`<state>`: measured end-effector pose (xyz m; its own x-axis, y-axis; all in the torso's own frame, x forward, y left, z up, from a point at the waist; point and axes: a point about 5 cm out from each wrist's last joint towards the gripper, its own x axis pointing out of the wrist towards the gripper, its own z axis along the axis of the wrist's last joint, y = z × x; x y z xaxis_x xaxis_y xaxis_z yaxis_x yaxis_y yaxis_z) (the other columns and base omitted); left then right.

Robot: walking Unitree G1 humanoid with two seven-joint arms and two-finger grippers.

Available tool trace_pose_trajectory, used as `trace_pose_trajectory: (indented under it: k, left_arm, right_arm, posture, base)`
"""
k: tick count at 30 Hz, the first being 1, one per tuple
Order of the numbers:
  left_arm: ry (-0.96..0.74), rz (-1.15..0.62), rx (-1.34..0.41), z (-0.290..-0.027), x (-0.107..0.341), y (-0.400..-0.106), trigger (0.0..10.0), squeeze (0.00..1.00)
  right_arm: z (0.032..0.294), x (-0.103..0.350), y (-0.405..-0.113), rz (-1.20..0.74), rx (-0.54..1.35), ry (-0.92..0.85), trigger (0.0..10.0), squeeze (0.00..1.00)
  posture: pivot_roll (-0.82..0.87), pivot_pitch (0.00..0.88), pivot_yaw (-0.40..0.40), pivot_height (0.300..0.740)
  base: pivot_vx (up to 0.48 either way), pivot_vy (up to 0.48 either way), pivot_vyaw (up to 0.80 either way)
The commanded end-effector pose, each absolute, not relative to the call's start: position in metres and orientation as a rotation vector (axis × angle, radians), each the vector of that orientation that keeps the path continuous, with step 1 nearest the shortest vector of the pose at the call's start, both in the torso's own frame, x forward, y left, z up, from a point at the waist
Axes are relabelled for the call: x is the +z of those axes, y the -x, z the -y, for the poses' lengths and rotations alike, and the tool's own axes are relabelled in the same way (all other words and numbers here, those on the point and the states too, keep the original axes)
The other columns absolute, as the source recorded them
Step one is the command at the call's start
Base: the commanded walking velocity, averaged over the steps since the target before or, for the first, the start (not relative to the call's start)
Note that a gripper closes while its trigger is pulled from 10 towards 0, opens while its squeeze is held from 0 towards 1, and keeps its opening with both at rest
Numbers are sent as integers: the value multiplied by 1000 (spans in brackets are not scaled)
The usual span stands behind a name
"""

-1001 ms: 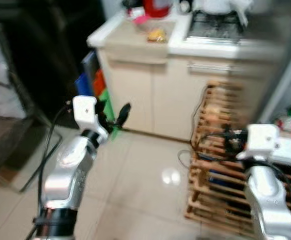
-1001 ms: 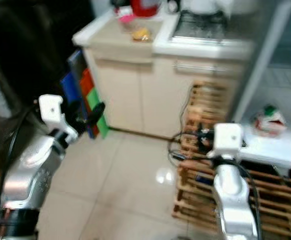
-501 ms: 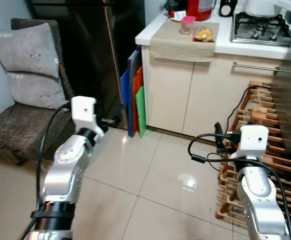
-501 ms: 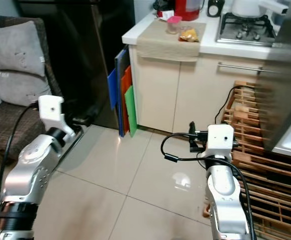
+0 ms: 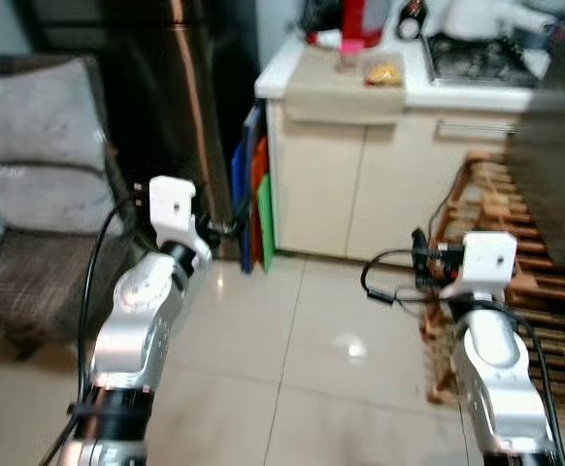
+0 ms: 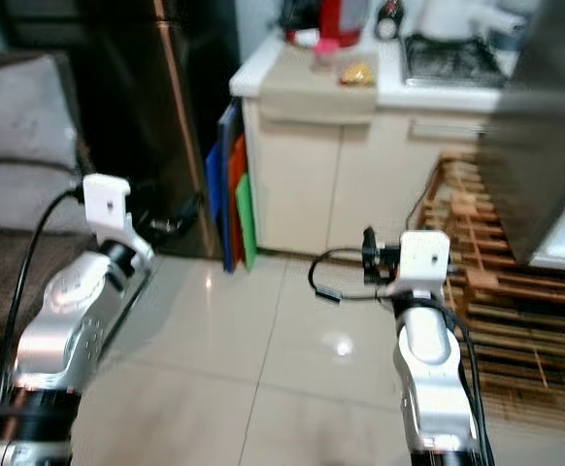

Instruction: Restocking fridge

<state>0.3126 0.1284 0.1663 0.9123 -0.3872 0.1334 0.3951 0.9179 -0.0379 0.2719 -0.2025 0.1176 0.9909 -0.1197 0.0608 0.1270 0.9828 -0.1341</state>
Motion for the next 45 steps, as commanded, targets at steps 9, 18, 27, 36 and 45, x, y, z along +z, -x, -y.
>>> trace_pose_trajectory:
  k: [9, 18, 27, 36, 45]
  left_arm:
    - [37, 109, -373, -136, 162, -314, 10000, 0]
    - [37, 122, -374, -136, 165, -317, 10000, 0]
    - [42, 118, -378, -133, 162, -317, 10000, 0]
    - [45, 113, -387, -130, 160, -316, 10000, 0]
    - [37, 97, -322, -134, 157, -318, 10000, 0]
  right_arm:
    - [192, 121, -275, 79, -99, 132, 10000, 0]
    - [191, 123, -279, 75, -103, 139, 10000, 0]
    - [192, 124, -279, 87, -97, 146, 10000, 0]
    - [191, 125, -280, 81, -89, 150, 10000, 0]
    - [190, 125, -281, 79, -82, 148, 10000, 0]
  posture:
    - [-144, 0, 94, 740]
    - [-143, 0, 91, 740]
    - [-146, 0, 85, 740]
    - [-145, 0, 73, 740]
    - [-141, 0, 71, 740]
  base:
    - [412, 245, 0]
    - [431, 0, -267]
    - [431, 0, 0]
    - [441, 0, -399]
    - [99, 0, -793]
